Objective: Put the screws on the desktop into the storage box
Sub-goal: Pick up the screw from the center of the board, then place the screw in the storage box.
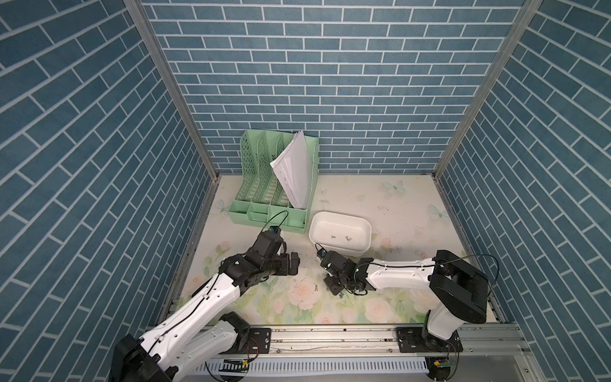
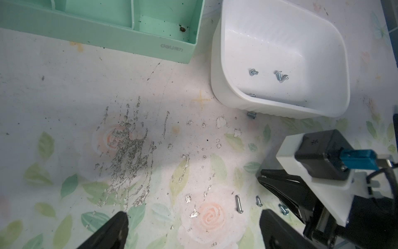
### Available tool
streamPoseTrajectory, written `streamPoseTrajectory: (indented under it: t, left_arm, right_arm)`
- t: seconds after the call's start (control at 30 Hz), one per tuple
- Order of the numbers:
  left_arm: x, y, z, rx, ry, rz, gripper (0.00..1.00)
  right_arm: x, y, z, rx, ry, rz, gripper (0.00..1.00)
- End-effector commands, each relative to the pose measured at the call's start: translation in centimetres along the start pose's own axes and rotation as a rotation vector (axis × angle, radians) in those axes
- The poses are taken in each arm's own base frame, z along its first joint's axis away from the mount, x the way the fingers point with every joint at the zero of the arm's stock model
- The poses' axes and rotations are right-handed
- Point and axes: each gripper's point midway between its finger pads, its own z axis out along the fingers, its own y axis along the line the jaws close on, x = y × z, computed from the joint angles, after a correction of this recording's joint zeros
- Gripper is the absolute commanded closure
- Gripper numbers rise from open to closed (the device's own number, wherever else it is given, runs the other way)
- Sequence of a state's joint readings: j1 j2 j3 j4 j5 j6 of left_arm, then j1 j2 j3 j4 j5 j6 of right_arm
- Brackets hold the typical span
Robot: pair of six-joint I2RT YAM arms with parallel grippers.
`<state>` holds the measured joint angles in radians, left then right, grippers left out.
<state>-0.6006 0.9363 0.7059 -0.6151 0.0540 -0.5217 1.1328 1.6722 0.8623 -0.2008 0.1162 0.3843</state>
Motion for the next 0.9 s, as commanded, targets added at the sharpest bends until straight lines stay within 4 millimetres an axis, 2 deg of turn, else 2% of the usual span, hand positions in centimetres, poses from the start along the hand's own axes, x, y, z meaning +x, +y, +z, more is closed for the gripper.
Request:
streamPoseTrajectory:
  t: [0.0,0.3,0.53,0.67,0.87]
  left_arm:
    - [0.3,0.3,0.3,-0.003,0.009,0.006,0.0]
    - [0.5,0.2,0.5,-0.002,0.018,0.007,0.0]
    - [0.6,0.2,0.6,0.001,0.028,0.009,0.0]
    - [0.6,0.2,0.7,0.002,0.028,0.009,0.0]
    - [0.7,0.2,0.7,0.003,0.032,0.01,0.0]
  right_arm:
    - [0.1,-1.6,-1.0,0.038,-0.01,0.01,0.93]
    - [-1.7,-4.8,-4.5,0.057,-0.087,0.066,0.95]
    - [-4.7,-8.2,-7.5,0.093,-0.168,0.112,0.95]
    - [-6.7,-10.0,-8.3,0.097,-0.205,0.132,0.96]
    - [-9.4,-12.1,-8.2,0.102,-0.234,0.151,0.99]
